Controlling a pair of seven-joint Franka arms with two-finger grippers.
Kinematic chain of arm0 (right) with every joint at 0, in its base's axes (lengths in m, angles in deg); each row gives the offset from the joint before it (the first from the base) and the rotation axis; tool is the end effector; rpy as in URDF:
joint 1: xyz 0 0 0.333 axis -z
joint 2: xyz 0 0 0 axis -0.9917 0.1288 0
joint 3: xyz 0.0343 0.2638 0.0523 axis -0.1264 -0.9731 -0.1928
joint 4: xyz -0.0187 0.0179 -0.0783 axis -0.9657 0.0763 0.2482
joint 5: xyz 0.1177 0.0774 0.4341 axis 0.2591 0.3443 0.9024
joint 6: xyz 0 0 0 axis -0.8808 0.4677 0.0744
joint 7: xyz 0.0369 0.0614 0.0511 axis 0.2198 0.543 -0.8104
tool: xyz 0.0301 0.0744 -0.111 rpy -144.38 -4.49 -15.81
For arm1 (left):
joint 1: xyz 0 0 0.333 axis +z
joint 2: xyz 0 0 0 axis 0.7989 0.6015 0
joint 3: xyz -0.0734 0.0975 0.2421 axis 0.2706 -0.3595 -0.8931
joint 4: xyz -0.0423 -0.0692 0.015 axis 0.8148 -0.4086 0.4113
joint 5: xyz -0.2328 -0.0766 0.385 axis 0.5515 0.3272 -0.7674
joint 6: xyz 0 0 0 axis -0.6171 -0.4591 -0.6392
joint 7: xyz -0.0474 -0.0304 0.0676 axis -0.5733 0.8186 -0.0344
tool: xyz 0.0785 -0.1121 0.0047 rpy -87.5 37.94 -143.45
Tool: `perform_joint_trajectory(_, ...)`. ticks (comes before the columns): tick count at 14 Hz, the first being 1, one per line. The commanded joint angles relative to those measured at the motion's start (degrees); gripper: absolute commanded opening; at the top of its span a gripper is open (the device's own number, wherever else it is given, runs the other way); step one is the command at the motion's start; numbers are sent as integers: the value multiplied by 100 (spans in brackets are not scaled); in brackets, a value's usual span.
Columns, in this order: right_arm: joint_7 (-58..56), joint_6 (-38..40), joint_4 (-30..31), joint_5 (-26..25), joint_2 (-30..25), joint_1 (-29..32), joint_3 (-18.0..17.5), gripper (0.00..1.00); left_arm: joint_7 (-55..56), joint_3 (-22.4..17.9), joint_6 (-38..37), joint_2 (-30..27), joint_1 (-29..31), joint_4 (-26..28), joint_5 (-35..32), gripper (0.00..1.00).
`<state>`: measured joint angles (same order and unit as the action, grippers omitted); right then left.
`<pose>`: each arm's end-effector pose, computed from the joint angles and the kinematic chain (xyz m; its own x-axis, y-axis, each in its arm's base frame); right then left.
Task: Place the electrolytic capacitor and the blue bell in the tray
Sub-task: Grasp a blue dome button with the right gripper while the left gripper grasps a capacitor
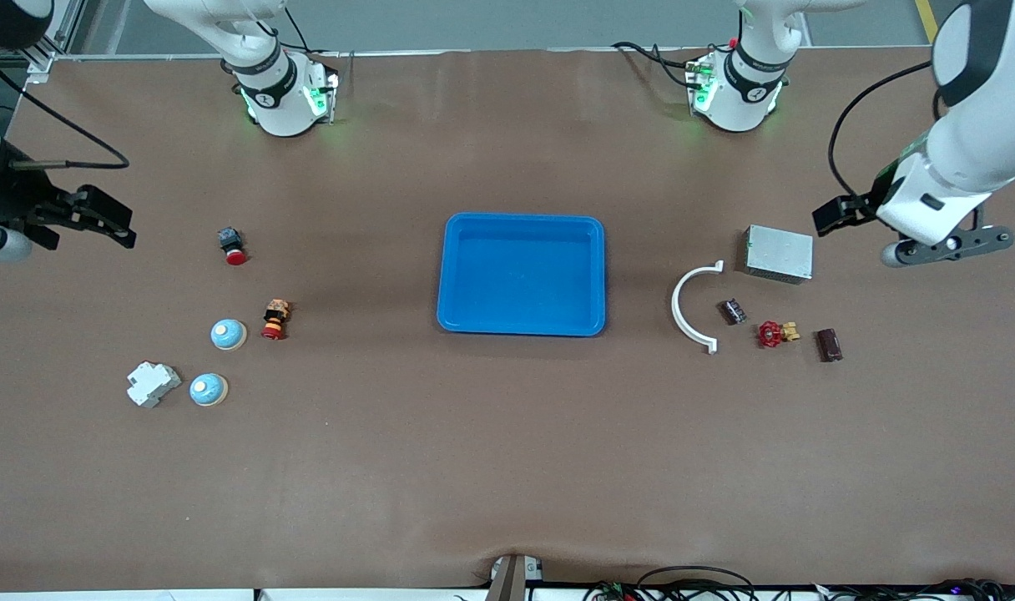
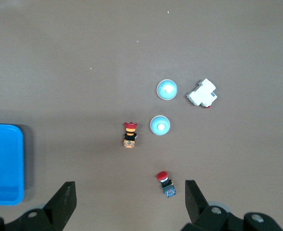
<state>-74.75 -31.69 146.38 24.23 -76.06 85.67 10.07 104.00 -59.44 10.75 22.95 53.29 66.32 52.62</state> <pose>0.6362 0.0137 0.5302 0.9997 0.0223 0.0092 0.0221 -0.9997 0.0131 0.5848 -0.0617 0.4116 0.9811 0.1590 -0.1105 0.1514 -0.9856 -0.0748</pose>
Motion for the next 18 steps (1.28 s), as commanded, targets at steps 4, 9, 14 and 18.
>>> perform_joint_trajectory(4, -669, -1547, 1652, 239, -1, 676, -17, 100, 337, 38, 1921, -360, 132, 1919, 251, 100)
perform_joint_trajectory(9, -669, -3102, 2980, 239, 86, 764, -16, 100, 1109, 169, 3091, 201, 105, 2395, 251, 100)
perform_joint_trajectory(14, -669, -4220, 3588, 239, 631, 782, -8, 100, 1839, 213, 3848, 913, 88, 2422, 251, 97)
perform_joint_trajectory(18, -669, -4975, 3817, 239, 1052, 817, -8, 100, 2348, 231, 4349, 1292, -17, 2413, 251, 96)
